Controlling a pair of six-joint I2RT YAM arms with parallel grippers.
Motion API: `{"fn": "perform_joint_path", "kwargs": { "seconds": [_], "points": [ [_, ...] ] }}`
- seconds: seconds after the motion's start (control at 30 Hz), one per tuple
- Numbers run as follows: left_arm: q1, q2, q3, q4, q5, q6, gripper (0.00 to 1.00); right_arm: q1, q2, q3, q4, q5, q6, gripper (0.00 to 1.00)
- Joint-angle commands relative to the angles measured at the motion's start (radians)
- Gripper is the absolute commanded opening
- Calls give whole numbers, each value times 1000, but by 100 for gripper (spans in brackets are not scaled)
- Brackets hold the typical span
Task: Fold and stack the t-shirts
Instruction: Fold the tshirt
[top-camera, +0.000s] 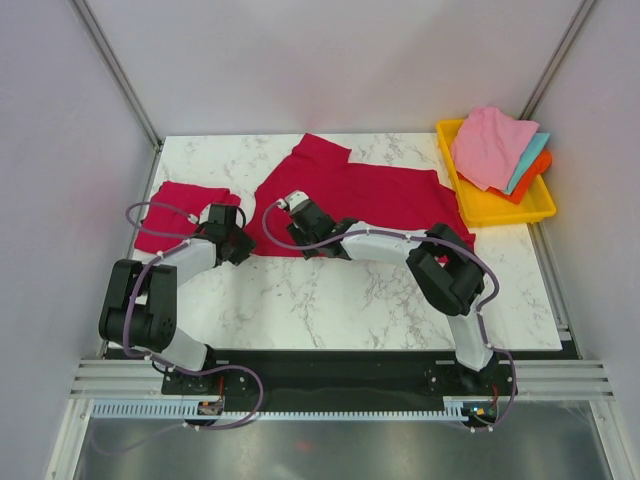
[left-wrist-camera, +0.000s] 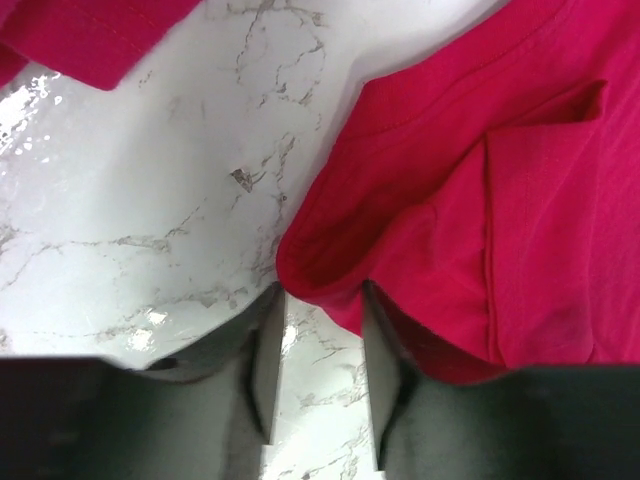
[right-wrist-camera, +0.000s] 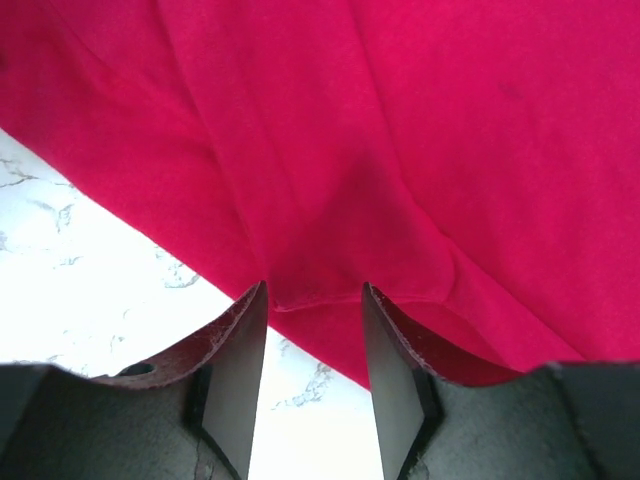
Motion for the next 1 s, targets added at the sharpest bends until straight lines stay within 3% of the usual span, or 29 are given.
{"fn": "perform_joint_path", "kwargs": {
  "seconds": [0.0, 0.1, 0.33, 0.4, 0.57, 0.63, 0.97],
  "points": [
    [-5, 18, 33, 8, -6, 1, 38, 19, 21, 59, -7, 11, -37, 49],
    [-5, 35, 42, 8, -1, 2, 26, 23, 49, 84, -25, 45, -42, 44],
    [-3, 47, 49, 5, -15, 1, 14, 23, 62, 98, -32, 48, -44, 37],
    [-3, 44, 50, 0, -15, 5, 2, 23, 65, 98, -35, 39, -45, 31],
    [-1, 18, 38, -23, -35, -9, 2, 23, 58, 104, -42, 48, -37, 6],
    [0, -8, 21, -26, -37, -16, 2, 23, 49, 101, -41, 62, -36, 1],
    [34, -57, -19, -38, -20, -22, 2, -67, 35, 136, -38, 42, 22, 0]
  ]
}}
